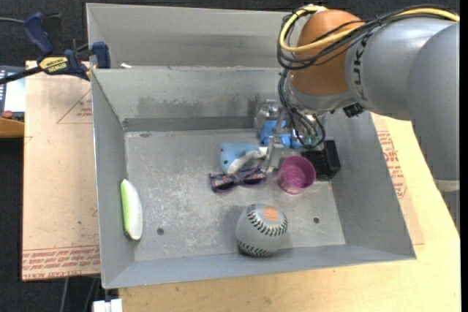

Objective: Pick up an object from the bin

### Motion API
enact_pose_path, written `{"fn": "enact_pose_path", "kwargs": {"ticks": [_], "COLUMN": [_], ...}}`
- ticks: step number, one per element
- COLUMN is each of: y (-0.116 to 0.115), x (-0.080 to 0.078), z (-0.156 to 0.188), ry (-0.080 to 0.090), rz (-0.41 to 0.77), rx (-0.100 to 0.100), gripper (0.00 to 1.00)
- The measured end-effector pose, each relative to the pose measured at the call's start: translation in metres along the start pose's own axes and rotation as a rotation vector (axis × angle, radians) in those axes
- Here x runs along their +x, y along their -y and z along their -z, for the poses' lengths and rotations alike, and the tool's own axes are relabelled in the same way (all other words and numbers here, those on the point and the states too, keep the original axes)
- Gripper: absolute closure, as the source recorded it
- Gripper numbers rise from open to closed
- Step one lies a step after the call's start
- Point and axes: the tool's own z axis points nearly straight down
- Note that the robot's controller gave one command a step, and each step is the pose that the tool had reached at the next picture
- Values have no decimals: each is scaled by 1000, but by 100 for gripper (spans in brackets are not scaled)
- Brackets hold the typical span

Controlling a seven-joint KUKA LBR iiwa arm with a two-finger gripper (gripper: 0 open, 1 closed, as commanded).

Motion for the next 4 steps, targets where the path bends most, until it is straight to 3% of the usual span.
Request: {"fn": "enact_pose_path", "kwargs": {"ticks": [1, 3, 4], "y": [0, 0, -25], "x": [10, 10, 0], "z": [-16, -16, -25], "ry": [3, 3, 10], "rz": [-13, -12, 390], "rx": [-1, -1, -1], "gripper": [100, 100, 100]}}
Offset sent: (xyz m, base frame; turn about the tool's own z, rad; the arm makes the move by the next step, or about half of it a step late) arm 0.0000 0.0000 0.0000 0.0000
